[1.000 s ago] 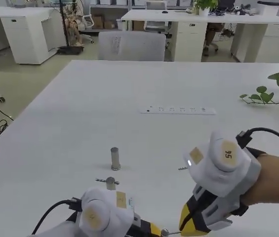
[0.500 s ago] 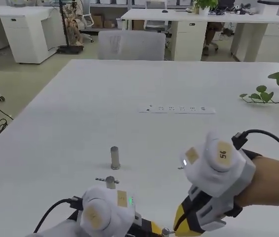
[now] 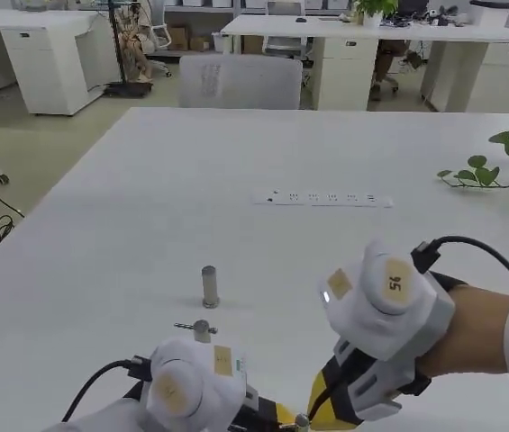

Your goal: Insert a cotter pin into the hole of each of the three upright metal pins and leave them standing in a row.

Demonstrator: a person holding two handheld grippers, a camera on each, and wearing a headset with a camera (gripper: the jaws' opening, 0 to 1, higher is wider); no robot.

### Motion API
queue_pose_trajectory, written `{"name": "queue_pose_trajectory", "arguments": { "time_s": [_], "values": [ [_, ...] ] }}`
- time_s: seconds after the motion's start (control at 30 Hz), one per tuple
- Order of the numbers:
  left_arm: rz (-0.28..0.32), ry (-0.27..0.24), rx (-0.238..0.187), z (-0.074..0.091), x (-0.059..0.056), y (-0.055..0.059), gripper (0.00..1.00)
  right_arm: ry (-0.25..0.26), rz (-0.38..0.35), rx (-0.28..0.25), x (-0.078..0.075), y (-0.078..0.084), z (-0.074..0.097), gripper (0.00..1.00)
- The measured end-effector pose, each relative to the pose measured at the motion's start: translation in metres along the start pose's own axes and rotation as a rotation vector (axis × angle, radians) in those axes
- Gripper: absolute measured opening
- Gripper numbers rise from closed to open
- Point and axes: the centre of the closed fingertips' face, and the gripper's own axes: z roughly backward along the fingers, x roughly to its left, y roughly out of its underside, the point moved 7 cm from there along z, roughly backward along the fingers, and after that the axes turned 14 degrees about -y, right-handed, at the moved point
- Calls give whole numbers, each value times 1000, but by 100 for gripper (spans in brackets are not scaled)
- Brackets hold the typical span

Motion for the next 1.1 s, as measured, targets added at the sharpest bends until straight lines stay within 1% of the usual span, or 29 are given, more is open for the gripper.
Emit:
{"name": "queue_pose_trajectory", "arguments": {
  "time_s": [0.13, 0.23, 0.43, 0.53, 0.77, 1.0, 1.1],
  "values": [
    [2, 1, 0, 0, 0, 0, 6, 7, 4, 4, 0, 2, 2, 9],
    [3, 1, 0, -1, 1, 0, 6, 16, -6, -4, -2, 5, 6, 9],
    [3, 1, 1, -1, 1, 0, 6, 14, 1, 3, 0, 6, 6, 8],
    [1, 1, 1, -1, 1, 0, 6, 20, 11, 2, 0, 5, 5, 5],
    [1, 1, 1, -1, 1, 0, 6, 14, 12, -6, 0, 1, 3, 4],
    [1, -3, 1, -1, 1, 0, 7, 10, 17, -3, 1, 1, 4, 5],
    [0, -7, -3, -1, 1, 0, 7, 7, 12, -4, 2, 3, 3, 8]
  ]
}}
